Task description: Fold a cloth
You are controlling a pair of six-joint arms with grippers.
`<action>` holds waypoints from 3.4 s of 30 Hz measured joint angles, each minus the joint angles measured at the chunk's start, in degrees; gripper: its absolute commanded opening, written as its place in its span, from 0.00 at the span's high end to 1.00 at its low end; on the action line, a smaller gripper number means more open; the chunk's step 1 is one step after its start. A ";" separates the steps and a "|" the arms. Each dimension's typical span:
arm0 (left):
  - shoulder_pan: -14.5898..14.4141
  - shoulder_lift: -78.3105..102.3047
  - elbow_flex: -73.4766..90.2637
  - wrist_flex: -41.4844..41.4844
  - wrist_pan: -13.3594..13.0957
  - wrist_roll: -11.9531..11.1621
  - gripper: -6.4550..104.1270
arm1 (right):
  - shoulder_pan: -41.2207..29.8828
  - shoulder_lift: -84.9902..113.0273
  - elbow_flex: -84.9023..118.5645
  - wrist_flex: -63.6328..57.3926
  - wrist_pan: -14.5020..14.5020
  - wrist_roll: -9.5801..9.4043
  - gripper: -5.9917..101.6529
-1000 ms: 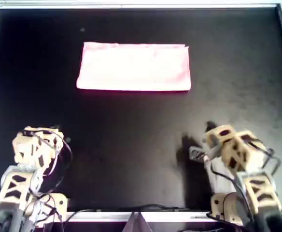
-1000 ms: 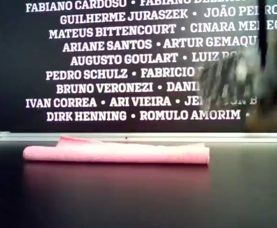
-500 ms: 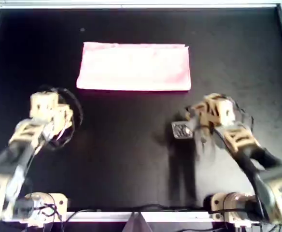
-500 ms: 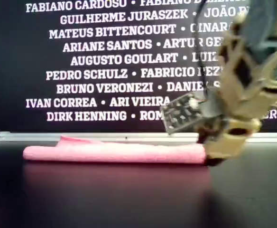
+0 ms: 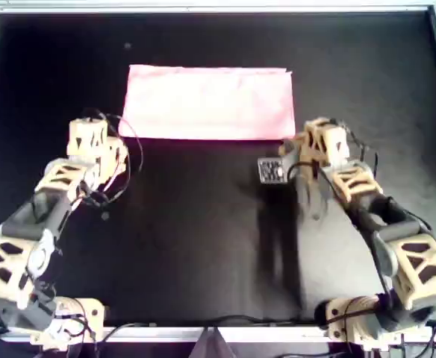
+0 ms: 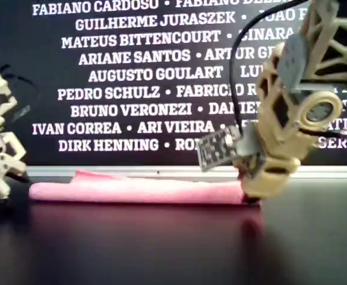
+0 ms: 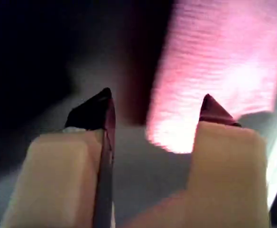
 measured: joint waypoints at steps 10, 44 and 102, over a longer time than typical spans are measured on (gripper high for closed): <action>0.00 -8.88 -10.81 0.00 0.09 0.00 0.17 | -0.35 -5.10 -6.68 0.00 0.35 -0.18 0.27; -0.18 -18.28 -20.83 -0.88 0.09 0.09 0.17 | 0.26 -14.41 -21.71 10.02 6.77 -0.18 0.27; -5.54 15.82 15.38 3.69 1.14 0.09 0.95 | 0.88 23.99 16.08 16.00 5.98 -0.18 0.96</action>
